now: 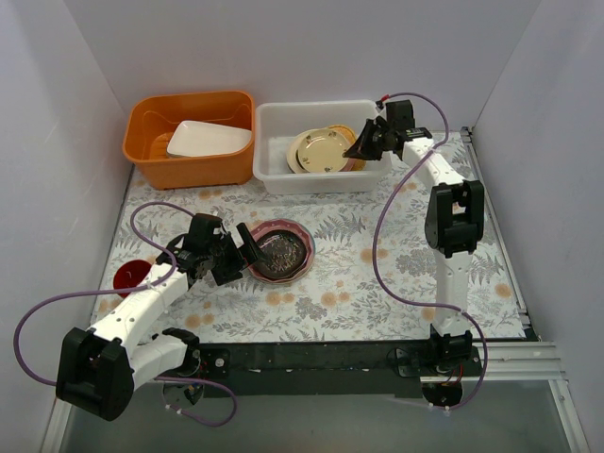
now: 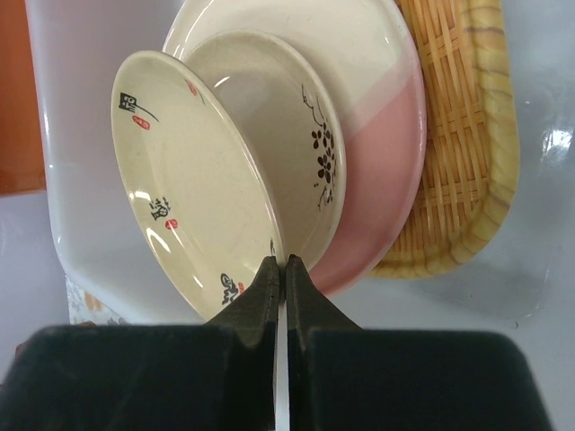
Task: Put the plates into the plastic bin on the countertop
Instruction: Place the plate in the plastic bin.
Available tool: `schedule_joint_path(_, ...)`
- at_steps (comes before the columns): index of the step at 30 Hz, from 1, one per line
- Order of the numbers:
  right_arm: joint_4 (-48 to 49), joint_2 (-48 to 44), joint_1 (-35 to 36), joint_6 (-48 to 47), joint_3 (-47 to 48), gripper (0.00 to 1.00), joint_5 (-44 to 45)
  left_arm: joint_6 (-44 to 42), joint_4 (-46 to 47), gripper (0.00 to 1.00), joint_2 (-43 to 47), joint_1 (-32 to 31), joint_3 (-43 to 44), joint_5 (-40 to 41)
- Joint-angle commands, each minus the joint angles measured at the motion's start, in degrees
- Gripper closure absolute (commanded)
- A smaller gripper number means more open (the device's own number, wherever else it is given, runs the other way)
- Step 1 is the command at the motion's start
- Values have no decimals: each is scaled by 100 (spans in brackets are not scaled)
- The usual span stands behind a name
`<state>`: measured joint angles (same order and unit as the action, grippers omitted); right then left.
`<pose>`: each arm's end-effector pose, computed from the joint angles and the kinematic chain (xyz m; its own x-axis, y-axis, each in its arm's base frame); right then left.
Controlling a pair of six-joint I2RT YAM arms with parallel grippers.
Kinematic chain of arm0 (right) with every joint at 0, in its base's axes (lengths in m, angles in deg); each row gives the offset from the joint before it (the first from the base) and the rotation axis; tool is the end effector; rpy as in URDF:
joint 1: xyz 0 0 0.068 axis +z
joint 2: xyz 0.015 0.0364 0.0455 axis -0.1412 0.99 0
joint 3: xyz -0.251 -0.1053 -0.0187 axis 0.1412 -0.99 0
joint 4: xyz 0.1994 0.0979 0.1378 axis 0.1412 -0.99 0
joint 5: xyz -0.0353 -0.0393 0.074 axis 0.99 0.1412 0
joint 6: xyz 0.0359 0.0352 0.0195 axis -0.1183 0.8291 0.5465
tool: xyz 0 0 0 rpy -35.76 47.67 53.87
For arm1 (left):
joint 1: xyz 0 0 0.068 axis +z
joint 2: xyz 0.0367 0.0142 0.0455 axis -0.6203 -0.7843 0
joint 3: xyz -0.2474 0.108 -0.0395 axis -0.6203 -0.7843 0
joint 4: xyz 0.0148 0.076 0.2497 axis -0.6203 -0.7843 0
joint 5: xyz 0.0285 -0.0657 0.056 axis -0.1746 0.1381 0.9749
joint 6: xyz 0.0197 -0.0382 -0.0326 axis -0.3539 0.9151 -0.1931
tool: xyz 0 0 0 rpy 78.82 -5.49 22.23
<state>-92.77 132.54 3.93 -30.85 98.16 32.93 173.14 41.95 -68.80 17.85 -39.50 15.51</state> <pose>0.5068 0.1228 0.2503 -0.7677 0.3192 -0.5556 -0.1289 0.7725 0.6218 0.1858 -0.0788 0.2107 -0.5531 -0.8218 0.1366 -0.6991 0.3687 -0.6127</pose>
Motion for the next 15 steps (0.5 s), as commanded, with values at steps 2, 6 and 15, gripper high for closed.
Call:
schedule_joint_path(2, 121, 115, -1, -53, 9, 99, -207, 26, -17, 2, 158, -25, 84, -66)
schedule_joint_path(6, 104, 124, 16, -88, -35, 99, -190, 35, -17, 2, 141, -34, 110, -57)
schedule_joint_path(15, 42, 256, 69, -158, 87, 96, -348, 35, -43, 2, 132, -34, 110, -48)
